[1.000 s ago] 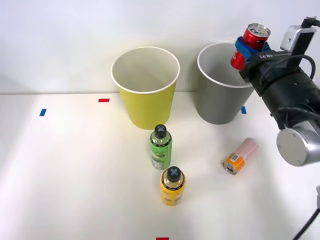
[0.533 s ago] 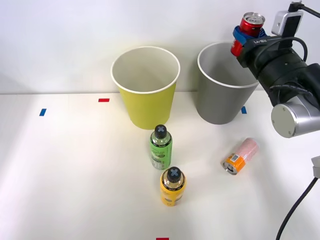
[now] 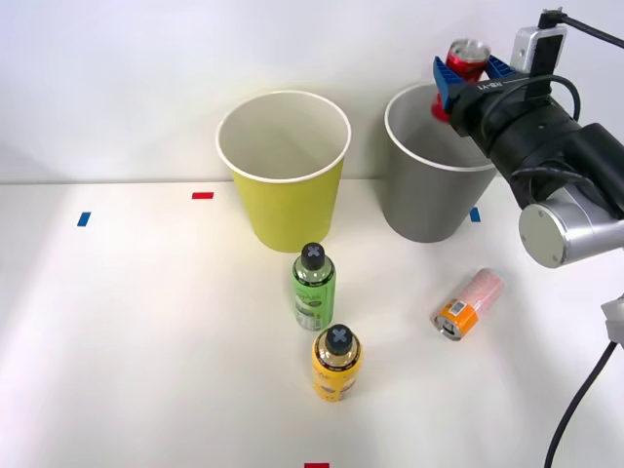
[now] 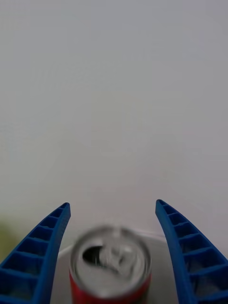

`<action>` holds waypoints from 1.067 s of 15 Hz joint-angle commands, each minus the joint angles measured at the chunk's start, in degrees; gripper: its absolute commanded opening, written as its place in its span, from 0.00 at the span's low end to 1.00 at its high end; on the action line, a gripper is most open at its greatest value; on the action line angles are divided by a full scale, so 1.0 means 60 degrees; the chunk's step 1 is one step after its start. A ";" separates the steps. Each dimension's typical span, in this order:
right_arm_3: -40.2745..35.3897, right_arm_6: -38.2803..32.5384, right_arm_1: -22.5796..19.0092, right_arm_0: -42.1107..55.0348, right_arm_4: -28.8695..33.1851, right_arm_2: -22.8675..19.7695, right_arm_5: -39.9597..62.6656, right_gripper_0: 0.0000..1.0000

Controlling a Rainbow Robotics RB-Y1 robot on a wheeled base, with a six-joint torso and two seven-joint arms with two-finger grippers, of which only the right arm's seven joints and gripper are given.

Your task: Put cans in the gray bin, plastic bottles in the light green bin

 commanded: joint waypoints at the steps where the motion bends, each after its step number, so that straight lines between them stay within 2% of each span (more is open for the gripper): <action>1: 0.0422 -0.0005 0.0162 -0.0114 0.0248 0.0146 -0.0550 1.00; 7: 0.0173 0.0054 0.0177 0.0457 0.0702 0.0277 -0.1429 1.00; 12: -0.2347 -0.0107 -0.0175 0.2684 0.0848 0.0263 -0.1429 1.00; 16: -0.3782 -0.0312 -0.0277 0.4910 0.0731 -0.0323 -0.1839 1.00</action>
